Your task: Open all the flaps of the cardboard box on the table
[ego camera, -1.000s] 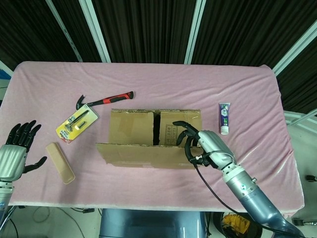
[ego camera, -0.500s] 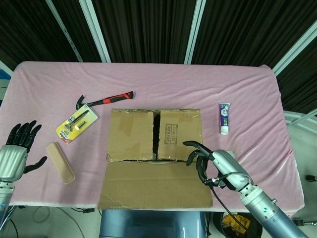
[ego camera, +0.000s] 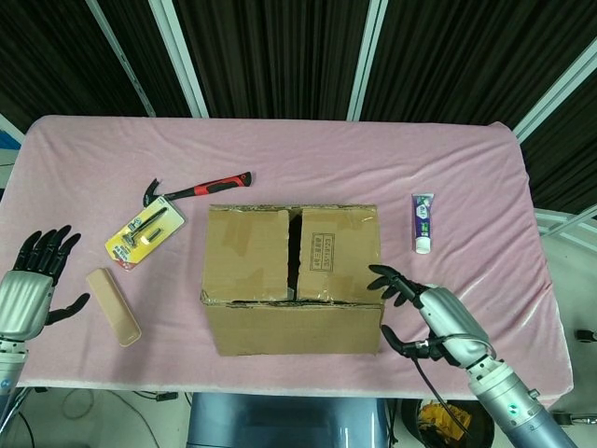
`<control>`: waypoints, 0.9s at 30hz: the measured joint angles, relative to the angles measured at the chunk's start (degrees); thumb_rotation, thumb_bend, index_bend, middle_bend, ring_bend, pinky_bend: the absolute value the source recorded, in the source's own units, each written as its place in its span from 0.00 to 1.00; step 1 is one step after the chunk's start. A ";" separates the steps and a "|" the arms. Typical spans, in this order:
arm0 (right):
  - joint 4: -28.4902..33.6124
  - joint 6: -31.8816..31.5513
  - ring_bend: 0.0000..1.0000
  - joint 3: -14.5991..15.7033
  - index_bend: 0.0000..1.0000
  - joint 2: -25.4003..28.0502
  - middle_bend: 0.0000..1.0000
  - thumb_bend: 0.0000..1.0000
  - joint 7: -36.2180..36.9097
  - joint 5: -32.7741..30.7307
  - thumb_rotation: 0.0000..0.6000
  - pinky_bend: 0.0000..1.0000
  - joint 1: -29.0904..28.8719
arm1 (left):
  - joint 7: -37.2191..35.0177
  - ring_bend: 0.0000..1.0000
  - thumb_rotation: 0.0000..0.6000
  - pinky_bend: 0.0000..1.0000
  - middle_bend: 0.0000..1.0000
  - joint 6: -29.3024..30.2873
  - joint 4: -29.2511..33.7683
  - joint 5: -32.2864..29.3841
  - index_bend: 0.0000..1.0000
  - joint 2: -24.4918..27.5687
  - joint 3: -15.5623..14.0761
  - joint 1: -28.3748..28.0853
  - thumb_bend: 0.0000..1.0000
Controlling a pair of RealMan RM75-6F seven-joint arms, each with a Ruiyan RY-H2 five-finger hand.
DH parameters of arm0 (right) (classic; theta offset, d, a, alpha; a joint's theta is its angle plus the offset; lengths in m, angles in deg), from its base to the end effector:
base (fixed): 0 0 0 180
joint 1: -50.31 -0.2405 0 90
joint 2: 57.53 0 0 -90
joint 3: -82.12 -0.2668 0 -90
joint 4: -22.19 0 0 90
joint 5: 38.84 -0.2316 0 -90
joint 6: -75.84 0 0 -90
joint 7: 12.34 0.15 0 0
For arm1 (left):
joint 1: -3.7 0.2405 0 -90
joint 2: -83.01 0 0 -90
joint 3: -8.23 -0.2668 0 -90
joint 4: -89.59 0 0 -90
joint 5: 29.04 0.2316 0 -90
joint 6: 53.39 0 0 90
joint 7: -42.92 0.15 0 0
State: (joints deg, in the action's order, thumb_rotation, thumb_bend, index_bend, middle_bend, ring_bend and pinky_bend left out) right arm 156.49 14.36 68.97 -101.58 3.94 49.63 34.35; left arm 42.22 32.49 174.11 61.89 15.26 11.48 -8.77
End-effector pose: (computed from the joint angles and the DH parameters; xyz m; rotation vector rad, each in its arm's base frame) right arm -0.1164 -0.2187 0.1541 1.6794 -1.4386 1.4020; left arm -0.3106 0.2357 0.1341 -1.5266 -0.7170 -1.0138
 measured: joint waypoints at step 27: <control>-42.00 -22.78 0.07 2.70 0.05 -26.44 0.12 0.39 -15.93 -6.09 1.00 0.23 7.65 | 8.34 0.00 1.00 0.05 0.05 -45.09 16.71 -0.06 0.04 12.73 8.39 -33.40 0.64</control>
State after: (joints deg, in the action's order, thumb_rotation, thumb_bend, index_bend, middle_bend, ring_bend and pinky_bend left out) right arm 114.49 -8.42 71.67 -128.01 -11.99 43.54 42.00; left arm 50.55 -12.60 190.83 61.83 27.99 19.87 -42.17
